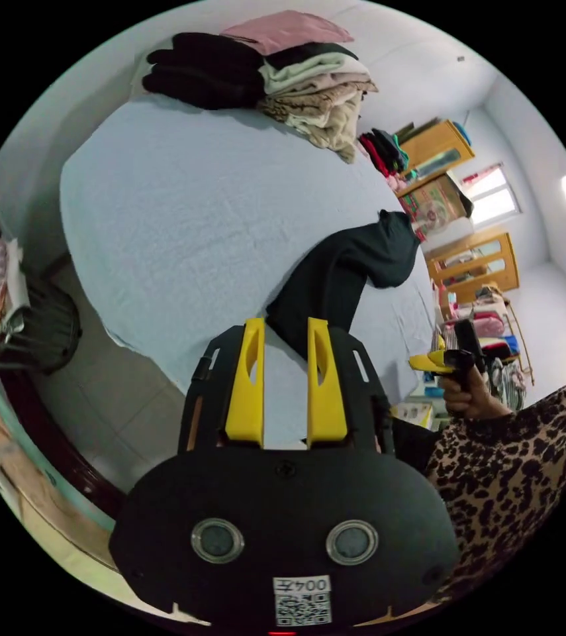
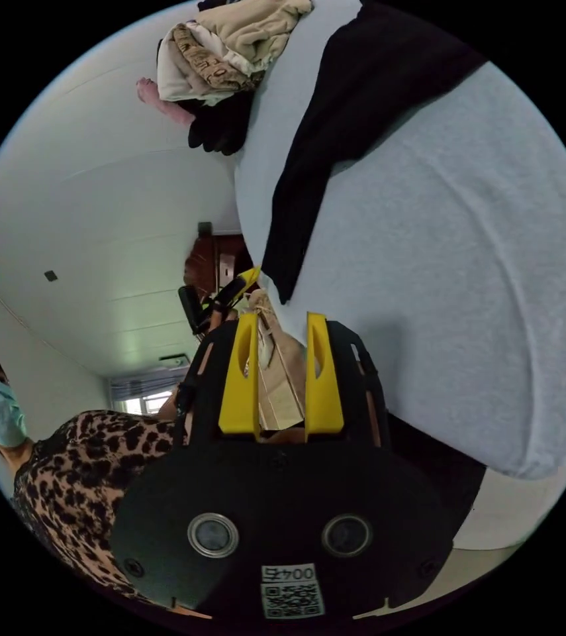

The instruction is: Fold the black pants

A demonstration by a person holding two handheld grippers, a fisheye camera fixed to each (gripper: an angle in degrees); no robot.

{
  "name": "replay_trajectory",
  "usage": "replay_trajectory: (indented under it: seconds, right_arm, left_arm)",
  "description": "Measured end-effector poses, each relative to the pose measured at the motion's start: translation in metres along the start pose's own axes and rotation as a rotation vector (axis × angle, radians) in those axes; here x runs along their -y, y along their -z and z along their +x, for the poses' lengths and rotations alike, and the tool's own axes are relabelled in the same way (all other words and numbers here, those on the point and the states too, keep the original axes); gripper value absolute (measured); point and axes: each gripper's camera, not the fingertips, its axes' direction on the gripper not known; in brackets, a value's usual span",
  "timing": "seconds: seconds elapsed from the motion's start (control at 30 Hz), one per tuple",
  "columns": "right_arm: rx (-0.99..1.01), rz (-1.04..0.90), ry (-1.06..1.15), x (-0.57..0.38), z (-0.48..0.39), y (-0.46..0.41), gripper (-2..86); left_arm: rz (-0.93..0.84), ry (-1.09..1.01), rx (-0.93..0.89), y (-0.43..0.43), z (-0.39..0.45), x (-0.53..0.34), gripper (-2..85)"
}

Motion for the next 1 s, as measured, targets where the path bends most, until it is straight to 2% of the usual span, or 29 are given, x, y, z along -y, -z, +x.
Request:
replay_trajectory:
  seconds: [0.13, 0.5, 0.7, 0.8, 0.9, 1.0]
  right_arm:
    - [0.020, -0.055, 0.006, -0.001, 0.001, -0.062, 12.3]
    - [0.006, -0.053, -0.096, -0.027, 0.004, -0.199, 12.5]
    - [0.063, 0.146, -0.200, -0.056, 0.003, -0.272, 9.1]
    - [0.048, 0.258, -0.270, -0.067, -0.007, -0.315, 3.9]
    - [0.088, 0.448, -0.272, -0.098, -0.043, -0.340, 3.0]
    - [-0.030, 0.509, -0.286, -0.134, -0.083, -0.379, 1.8]
  left_arm:
    - [-0.131, -0.093, 0.025, 0.021, 0.000, 0.048, 11.4]
    - [-0.384, -0.283, -0.073, 0.084, 0.014, 0.144, 10.8]
    - [-0.532, -0.340, -0.255, 0.116, -0.011, 0.210, 7.6]
    - [-0.646, -0.378, -0.343, 0.123, -0.020, 0.241, 5.3]
    - [-0.741, -0.402, -0.383, 0.149, -0.019, 0.279, 4.0]
    - [-0.799, -0.479, -0.457, 0.197, -0.013, 0.311, 3.4]
